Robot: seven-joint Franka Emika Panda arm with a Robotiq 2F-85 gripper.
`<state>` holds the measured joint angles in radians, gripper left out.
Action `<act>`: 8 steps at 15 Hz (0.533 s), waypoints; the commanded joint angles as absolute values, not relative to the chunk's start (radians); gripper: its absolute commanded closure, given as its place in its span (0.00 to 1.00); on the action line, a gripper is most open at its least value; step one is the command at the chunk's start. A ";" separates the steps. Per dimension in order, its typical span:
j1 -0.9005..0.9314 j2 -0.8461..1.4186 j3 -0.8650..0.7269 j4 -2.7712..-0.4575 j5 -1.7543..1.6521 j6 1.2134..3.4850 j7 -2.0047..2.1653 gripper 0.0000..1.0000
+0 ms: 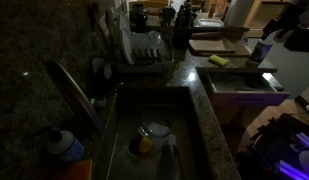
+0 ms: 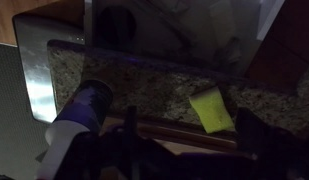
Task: Put the sponge in the drawer
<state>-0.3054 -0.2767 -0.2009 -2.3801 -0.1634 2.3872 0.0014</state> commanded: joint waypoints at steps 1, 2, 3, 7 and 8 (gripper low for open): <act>-0.267 -0.088 -0.225 -2.214 -0.192 2.396 -0.155 0.00; -0.258 -0.042 -0.225 -2.172 -0.188 2.402 -0.200 0.00; -0.250 -0.003 -0.225 -2.136 -0.174 2.411 -0.252 0.00; -0.238 0.017 -0.213 -2.123 -0.158 2.427 -0.291 0.00; -0.233 0.041 -0.210 -2.103 -0.146 2.438 -0.311 0.00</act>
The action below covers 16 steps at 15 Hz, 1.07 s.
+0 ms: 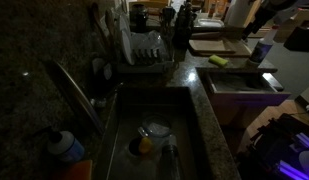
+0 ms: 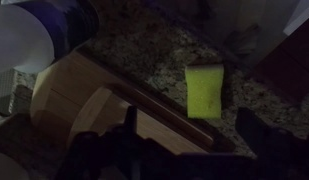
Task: Put the sponge in the drawer
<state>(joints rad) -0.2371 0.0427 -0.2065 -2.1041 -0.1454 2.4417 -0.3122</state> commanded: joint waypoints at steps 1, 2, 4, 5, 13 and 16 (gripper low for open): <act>-0.231 0.055 -0.209 -2.091 -0.143 2.440 -0.319 0.00; -0.231 0.060 -0.208 -2.085 -0.142 2.440 -0.322 0.00; -0.236 0.093 -0.207 -2.057 -0.116 2.413 -0.379 0.00; -0.239 0.114 -0.191 -2.056 -0.021 2.458 -0.527 0.00; -0.256 0.267 -0.142 -1.902 0.107 2.320 -0.768 0.00; -0.260 0.305 -0.141 -1.859 0.105 2.292 -0.753 0.00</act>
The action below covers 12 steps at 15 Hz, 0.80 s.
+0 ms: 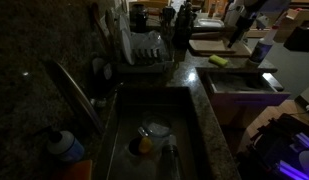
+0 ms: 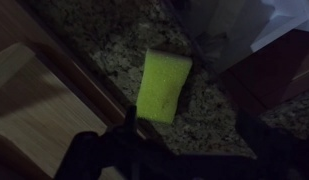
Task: Put the sponge in the drawer
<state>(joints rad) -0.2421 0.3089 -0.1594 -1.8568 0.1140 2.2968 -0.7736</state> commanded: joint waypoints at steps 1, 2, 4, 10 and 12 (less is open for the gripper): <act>-0.261 0.332 -0.151 -1.832 0.105 2.272 -0.704 0.00; -0.283 0.365 -0.139 -1.801 0.168 2.241 -0.696 0.00; -0.305 0.404 -0.124 -1.767 0.248 2.178 -0.667 0.00; -0.313 0.435 -0.117 -1.770 0.230 2.175 -0.622 0.00; -0.315 0.473 -0.120 -1.739 0.224 2.185 -0.610 0.00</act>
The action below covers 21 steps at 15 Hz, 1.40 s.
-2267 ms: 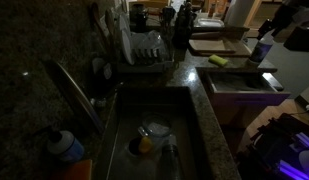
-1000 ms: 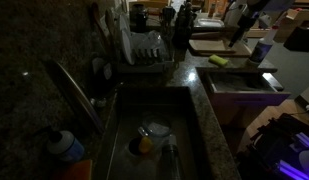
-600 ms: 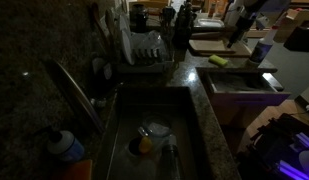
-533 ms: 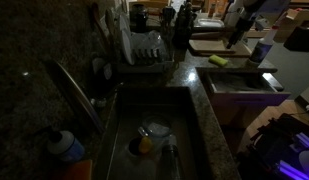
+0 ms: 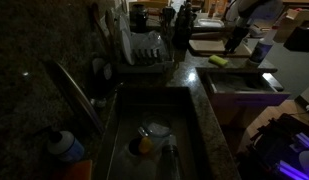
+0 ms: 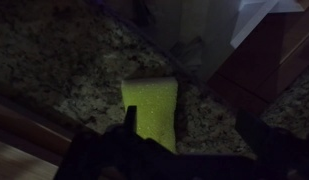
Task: Put the sponge in the drawer
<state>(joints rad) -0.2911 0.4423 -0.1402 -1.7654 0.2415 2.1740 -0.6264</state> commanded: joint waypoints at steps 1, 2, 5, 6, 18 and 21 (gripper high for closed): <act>-0.314 0.499 -0.124 -1.719 0.219 2.193 -0.590 0.00; -0.313 0.523 -0.124 -1.702 0.206 2.204 -0.584 0.00; -0.316 0.574 -0.112 -1.671 0.178 2.256 -0.583 0.00; -0.315 0.589 -0.111 -1.661 0.165 2.276 -0.580 0.00; -0.355 0.616 -0.057 -1.645 0.173 2.237 -0.601 0.00; -0.371 0.630 -0.043 -1.632 0.199 2.240 -0.619 0.00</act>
